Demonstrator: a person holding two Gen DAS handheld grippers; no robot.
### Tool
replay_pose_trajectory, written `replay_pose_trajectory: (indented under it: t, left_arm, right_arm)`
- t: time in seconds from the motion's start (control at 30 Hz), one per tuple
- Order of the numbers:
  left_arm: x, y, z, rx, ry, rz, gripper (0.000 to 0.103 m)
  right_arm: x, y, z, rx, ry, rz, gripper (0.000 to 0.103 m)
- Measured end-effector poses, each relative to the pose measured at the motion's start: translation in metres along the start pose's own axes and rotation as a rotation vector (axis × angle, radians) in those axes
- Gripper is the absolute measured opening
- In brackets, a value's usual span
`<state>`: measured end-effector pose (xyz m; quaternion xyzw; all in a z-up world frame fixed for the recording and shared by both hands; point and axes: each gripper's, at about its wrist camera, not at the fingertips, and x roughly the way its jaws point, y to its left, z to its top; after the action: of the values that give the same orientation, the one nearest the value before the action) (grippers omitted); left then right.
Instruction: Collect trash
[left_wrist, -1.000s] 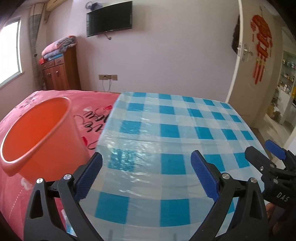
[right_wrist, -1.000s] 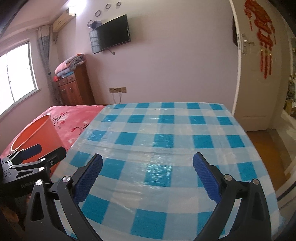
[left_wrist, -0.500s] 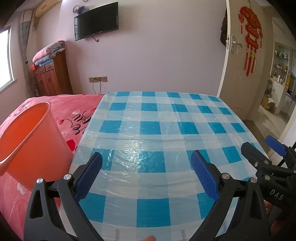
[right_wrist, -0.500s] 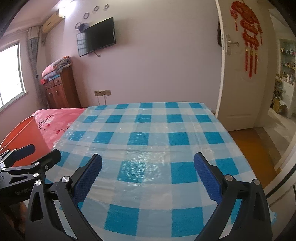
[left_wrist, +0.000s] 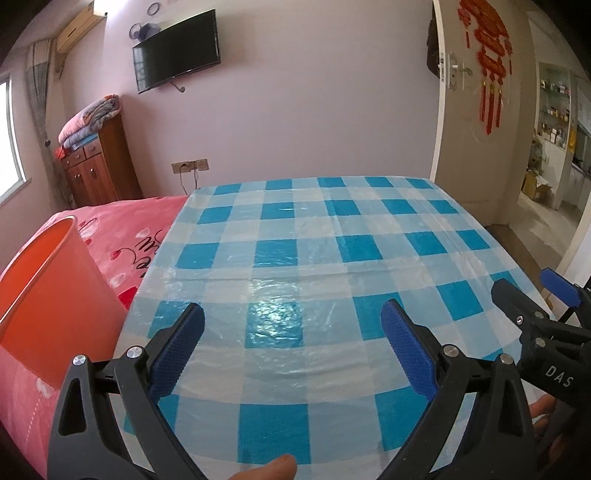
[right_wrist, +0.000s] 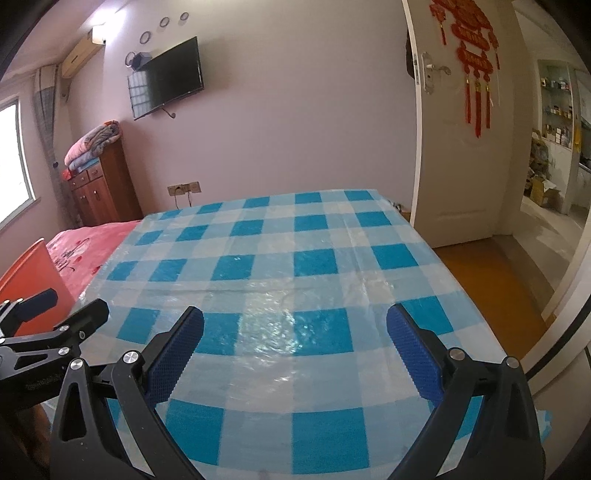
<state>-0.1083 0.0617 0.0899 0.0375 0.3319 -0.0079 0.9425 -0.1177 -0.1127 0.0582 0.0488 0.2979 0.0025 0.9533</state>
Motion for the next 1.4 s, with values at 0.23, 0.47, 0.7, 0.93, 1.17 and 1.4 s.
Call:
replay_pose_trajectory:
  t: [0.23, 0.47, 0.7, 0.93, 1.17, 1.4]
  left_arm:
    - [0.013, -0.019, -0.001, 0.02, 0.011, -0.002, 0.097]
    - [0.027, -0.029, -0.004, 0.013, 0.03, 0.005, 0.097]
    - [0.042, -0.035, -0.007, 0.016, 0.047, 0.014, 0.097]
    - [0.055, -0.037, -0.008, 0.015, 0.068, 0.01, 0.097]
    - [0.071, -0.042, -0.006, 0.012, 0.108, -0.01, 0.097]
    - [0.096, -0.048, -0.003, -0.009, 0.194, -0.01, 0.097]
  right_arm:
    - [0.008, -0.017, -0.006, -0.005, -0.007, -0.034, 0.098]
    - [0.021, -0.029, -0.012, -0.004, 0.011, -0.051, 0.098]
    - [0.028, -0.029, -0.015, -0.028, 0.019, -0.037, 0.098]
    - [0.04, -0.033, -0.013, 0.0, 0.072, -0.013, 0.098]
    - [0.052, -0.037, -0.01, 0.015, 0.14, -0.003, 0.098]
    - [0.073, -0.049, -0.003, 0.041, 0.224, -0.023, 0.098]
